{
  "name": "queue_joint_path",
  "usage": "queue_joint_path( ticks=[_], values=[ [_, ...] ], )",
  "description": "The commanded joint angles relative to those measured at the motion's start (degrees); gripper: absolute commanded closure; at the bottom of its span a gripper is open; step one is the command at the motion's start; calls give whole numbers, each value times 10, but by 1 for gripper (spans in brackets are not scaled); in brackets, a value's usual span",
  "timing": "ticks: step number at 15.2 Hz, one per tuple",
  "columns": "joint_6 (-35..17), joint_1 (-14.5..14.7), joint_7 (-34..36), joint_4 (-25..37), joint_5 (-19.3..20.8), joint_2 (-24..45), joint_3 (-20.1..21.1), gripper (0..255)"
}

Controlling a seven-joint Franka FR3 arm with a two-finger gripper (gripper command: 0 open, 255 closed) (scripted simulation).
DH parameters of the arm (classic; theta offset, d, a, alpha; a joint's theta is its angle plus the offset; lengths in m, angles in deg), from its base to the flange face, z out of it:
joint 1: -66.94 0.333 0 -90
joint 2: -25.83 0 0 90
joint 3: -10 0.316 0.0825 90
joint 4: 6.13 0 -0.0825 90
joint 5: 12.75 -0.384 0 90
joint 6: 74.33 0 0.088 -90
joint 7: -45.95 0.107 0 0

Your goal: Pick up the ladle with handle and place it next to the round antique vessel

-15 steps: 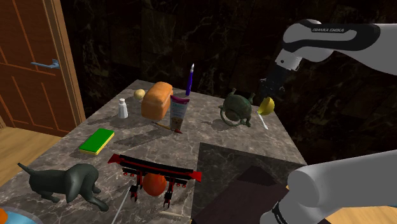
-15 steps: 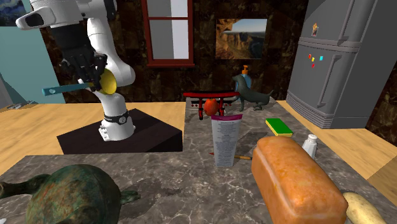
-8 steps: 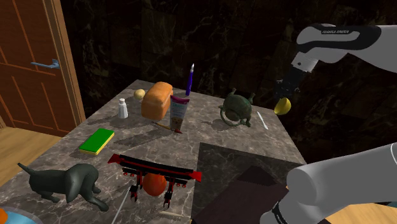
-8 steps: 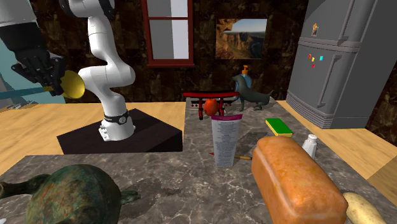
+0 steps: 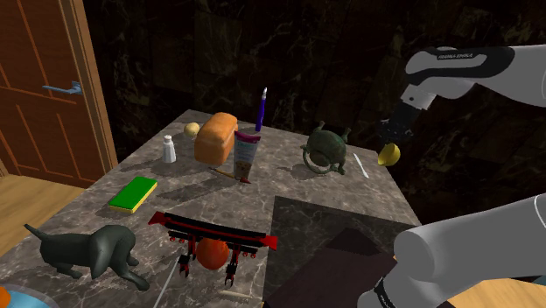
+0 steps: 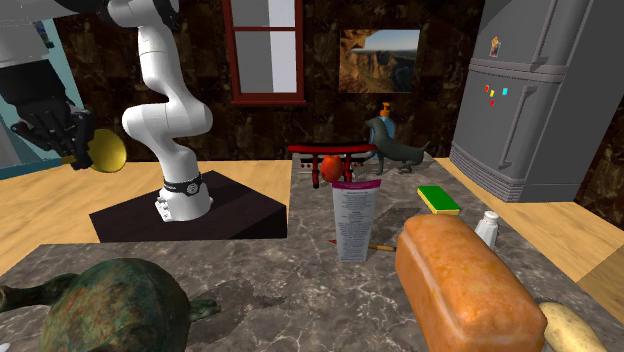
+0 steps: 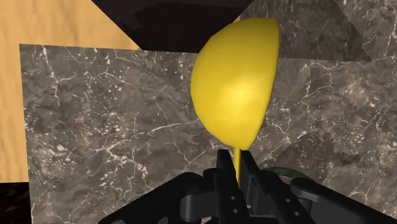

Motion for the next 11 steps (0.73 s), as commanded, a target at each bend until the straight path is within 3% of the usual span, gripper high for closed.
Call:
queue_joint_path(
  ticks=[1,11],
  values=[
    [-14,0,-1,-13,0,1,-1,255],
    [-92,-1,-14,-78,-2,15,-7,255]
  ],
)
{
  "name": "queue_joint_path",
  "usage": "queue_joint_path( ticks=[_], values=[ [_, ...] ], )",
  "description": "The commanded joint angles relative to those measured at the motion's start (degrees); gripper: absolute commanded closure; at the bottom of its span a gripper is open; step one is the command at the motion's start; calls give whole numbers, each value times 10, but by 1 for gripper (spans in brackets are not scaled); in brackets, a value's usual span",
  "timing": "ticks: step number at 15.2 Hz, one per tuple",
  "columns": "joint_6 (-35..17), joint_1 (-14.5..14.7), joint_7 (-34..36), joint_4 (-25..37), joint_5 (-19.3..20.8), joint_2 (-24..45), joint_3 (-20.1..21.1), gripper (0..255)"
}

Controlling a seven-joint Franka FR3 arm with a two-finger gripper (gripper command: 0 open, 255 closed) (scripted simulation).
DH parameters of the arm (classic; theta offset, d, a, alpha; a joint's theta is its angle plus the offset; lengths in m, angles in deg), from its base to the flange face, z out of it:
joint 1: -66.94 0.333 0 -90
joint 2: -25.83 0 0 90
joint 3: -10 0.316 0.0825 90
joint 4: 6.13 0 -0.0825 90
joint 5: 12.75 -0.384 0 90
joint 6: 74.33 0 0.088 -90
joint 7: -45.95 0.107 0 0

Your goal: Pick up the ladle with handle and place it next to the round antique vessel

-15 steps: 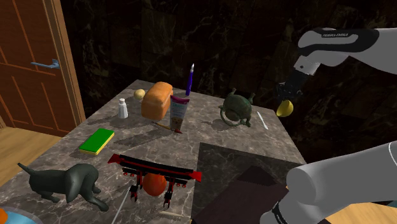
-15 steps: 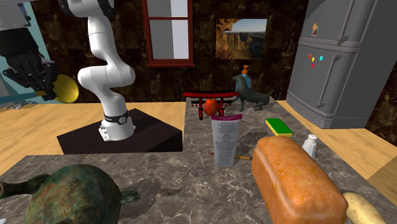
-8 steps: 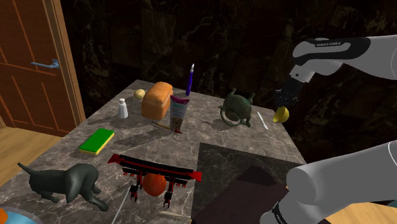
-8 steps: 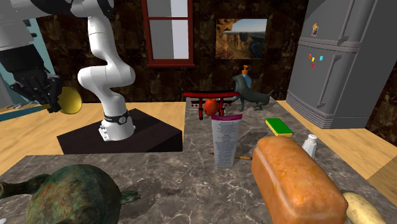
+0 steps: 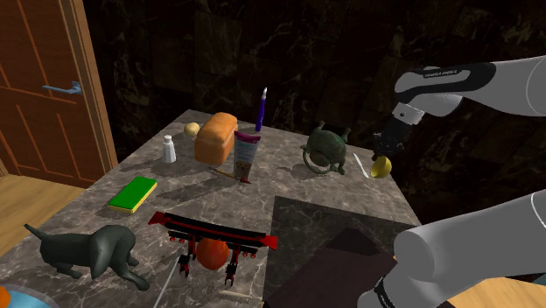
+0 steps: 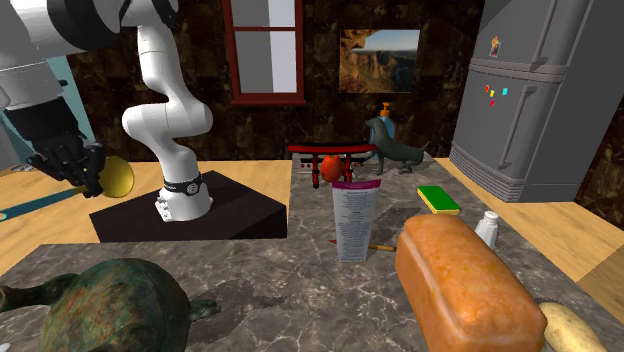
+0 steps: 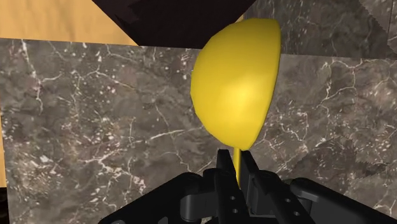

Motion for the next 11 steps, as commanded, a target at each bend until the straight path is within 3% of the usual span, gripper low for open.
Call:
queue_joint_path(
  ticks=[1,11],
  values=[
    [-17,-1,-3,-15,0,2,-2,255],
    [-98,1,-20,-68,-8,32,-10,255]
  ],
)
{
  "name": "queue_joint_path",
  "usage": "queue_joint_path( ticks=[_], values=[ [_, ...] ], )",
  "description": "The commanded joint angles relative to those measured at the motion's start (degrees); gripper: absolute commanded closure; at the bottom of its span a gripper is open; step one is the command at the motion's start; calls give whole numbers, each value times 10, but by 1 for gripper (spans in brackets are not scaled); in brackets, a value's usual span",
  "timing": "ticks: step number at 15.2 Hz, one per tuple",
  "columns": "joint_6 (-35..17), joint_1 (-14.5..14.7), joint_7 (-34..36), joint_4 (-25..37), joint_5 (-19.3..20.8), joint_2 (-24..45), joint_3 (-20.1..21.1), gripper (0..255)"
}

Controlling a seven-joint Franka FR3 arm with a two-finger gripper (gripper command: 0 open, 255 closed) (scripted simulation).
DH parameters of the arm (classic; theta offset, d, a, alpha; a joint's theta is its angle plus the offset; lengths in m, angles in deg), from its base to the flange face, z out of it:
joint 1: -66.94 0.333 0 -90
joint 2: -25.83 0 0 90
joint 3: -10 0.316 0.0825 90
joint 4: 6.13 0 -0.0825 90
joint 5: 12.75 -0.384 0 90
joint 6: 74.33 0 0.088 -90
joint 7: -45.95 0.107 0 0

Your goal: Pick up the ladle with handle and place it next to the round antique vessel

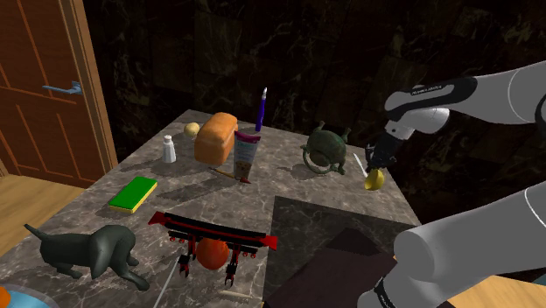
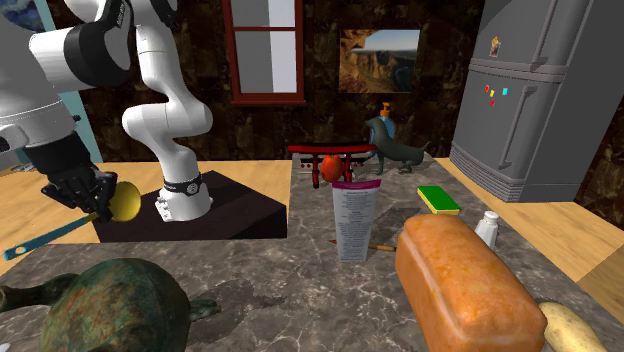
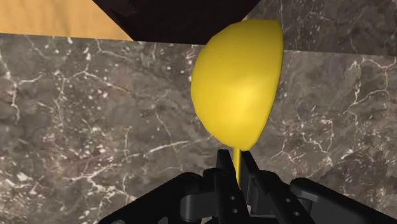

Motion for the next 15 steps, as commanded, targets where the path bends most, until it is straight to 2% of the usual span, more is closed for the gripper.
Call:
queue_joint_path(
  ticks=[1,15],
  values=[
    [-17,1,-4,-10,-2,7,-2,255],
    [-136,11,-41,-63,-32,78,-16,255]
  ],
)
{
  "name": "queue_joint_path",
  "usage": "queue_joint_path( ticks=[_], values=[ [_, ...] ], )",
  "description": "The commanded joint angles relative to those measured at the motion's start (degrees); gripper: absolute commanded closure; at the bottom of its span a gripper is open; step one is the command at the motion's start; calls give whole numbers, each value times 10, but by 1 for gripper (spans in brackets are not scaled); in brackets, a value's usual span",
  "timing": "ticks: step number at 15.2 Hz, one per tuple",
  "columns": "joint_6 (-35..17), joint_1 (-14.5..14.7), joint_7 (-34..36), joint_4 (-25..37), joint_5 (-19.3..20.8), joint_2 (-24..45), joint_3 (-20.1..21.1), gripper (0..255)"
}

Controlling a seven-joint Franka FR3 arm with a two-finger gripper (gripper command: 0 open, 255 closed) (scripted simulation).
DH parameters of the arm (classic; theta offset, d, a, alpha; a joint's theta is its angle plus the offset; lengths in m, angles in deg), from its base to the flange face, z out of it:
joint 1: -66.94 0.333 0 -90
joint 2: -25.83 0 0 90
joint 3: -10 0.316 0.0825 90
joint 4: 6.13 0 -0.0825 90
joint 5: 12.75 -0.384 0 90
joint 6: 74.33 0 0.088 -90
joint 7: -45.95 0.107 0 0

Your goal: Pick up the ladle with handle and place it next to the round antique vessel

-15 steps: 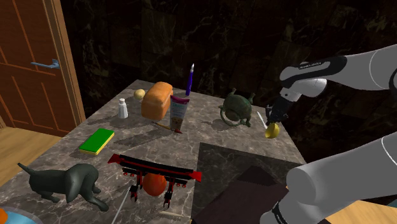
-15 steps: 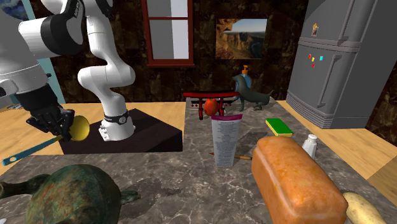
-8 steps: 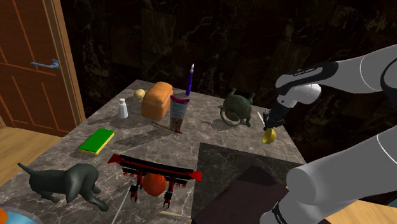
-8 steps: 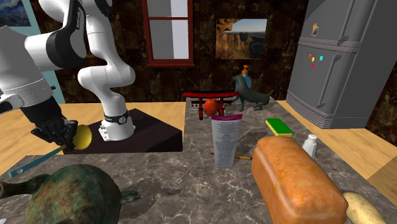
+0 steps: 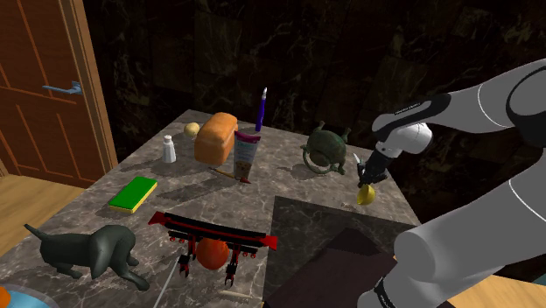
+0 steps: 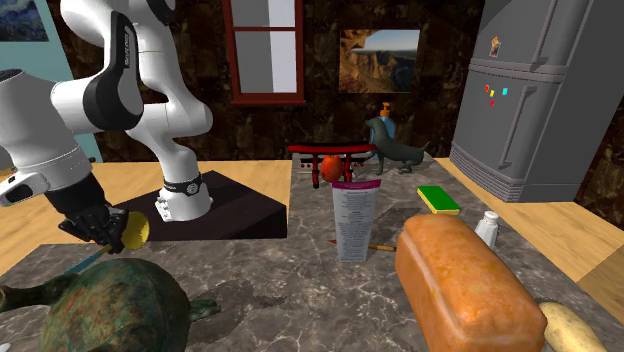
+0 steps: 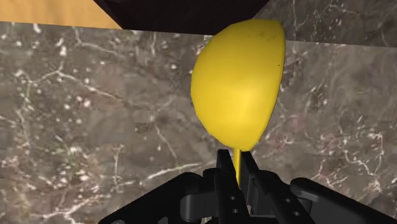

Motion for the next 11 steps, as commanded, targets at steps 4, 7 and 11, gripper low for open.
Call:
queue_joint_path(
  ticks=[4,7,11],
  values=[
    [-45,6,-19,-13,-19,34,-5,255],
    [-66,9,-30,-18,-31,52,-7,255],
    [-66,9,-30,-18,-31,52,-7,255]
  ],
)
